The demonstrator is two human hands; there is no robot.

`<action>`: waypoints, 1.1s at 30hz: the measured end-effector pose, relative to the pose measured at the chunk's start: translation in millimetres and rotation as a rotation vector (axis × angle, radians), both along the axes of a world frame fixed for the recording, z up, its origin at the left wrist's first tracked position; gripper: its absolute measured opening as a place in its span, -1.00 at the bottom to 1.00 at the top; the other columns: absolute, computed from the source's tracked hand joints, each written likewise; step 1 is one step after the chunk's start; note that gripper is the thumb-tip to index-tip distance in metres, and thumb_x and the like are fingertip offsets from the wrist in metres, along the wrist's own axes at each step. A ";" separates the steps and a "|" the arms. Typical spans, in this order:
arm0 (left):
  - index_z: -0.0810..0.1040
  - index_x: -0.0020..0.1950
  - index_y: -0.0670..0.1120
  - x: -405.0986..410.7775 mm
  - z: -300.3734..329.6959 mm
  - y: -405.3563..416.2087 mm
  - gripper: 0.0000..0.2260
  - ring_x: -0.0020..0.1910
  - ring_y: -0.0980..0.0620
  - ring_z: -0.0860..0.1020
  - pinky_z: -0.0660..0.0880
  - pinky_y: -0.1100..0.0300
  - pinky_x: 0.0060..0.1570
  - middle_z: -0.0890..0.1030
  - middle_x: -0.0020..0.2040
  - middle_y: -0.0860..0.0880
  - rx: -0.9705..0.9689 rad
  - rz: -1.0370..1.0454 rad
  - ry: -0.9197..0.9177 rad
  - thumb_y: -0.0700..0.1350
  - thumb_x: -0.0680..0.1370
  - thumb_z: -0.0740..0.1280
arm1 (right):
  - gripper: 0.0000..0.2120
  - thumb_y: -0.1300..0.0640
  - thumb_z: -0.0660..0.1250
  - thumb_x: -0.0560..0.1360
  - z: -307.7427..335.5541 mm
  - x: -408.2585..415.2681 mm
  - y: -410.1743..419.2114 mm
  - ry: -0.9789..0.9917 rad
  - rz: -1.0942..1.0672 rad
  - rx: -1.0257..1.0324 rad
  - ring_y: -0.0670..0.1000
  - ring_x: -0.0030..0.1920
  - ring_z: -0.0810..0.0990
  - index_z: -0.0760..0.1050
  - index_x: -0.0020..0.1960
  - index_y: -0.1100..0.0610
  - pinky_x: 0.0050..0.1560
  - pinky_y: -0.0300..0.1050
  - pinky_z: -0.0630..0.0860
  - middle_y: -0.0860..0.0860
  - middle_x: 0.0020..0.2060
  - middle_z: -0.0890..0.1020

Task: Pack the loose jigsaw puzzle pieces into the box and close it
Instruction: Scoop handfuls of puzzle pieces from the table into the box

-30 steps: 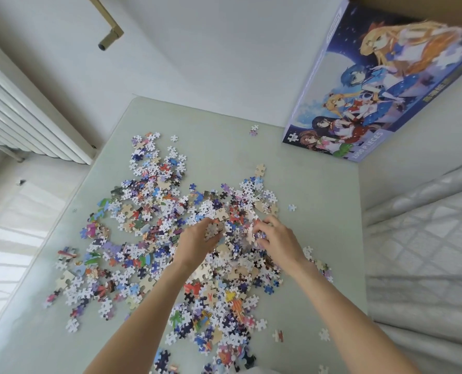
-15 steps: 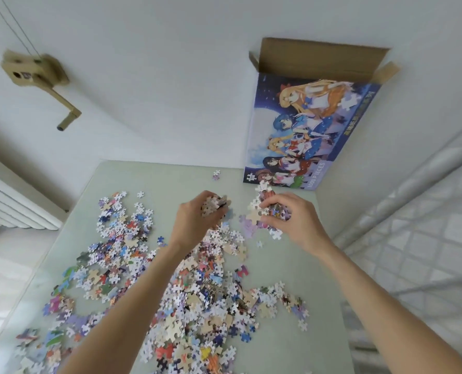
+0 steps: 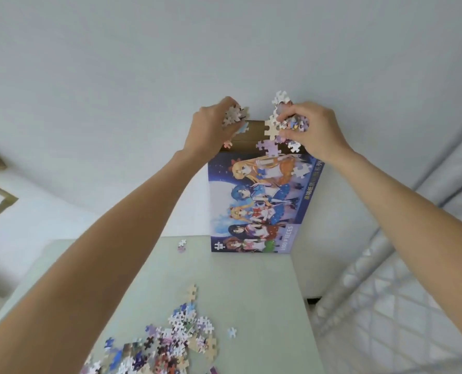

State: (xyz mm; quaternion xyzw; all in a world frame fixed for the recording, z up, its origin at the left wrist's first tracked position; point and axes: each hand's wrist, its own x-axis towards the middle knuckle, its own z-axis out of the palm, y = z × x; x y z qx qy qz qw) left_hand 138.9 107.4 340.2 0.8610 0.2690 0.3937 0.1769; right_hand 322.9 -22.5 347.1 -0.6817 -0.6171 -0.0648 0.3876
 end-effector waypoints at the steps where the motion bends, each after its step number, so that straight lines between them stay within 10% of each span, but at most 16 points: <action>1: 0.49 0.11 -0.14 8.4 -1.4 5.1 -0.73 -0.20 -0.15 0.57 0.49 0.08 -0.16 0.63 -0.10 -0.12 0.066 -0.014 0.052 -0.01 0.50 0.36 | -0.77 0.23 0.48 0.36 0.5 6.8 5.5 -0.027 0.017 0.003 -0.01 0.12 0.56 0.59 0.00 0.10 0.14 -0.22 0.39 0.05 0.10 0.60; 11: 0.45 0.20 -0.17 27.1 -24.0 29.5 -0.70 -0.02 -0.26 0.55 0.44 -0.01 -0.06 0.62 0.03 -0.21 0.329 -0.041 0.430 -0.11 0.51 0.34 | -0.85 0.24 0.34 0.49 -17.6 27.1 23.2 -0.501 0.184 -0.226 0.13 0.02 0.58 0.60 0.04 0.15 -0.01 -0.11 0.45 0.12 0.13 0.54; 33: 0.52 0.18 -0.06 16.7 -19.4 26.3 -0.55 0.04 -0.15 0.53 0.44 0.07 -0.02 0.61 0.05 -0.11 0.218 0.071 0.526 0.22 0.45 0.33 | -0.79 0.14 0.22 0.57 -33.8 7.4 33.3 -0.362 -0.023 -0.309 0.08 -0.01 0.60 0.58 0.12 0.13 -0.06 -0.11 0.45 0.09 0.02 0.66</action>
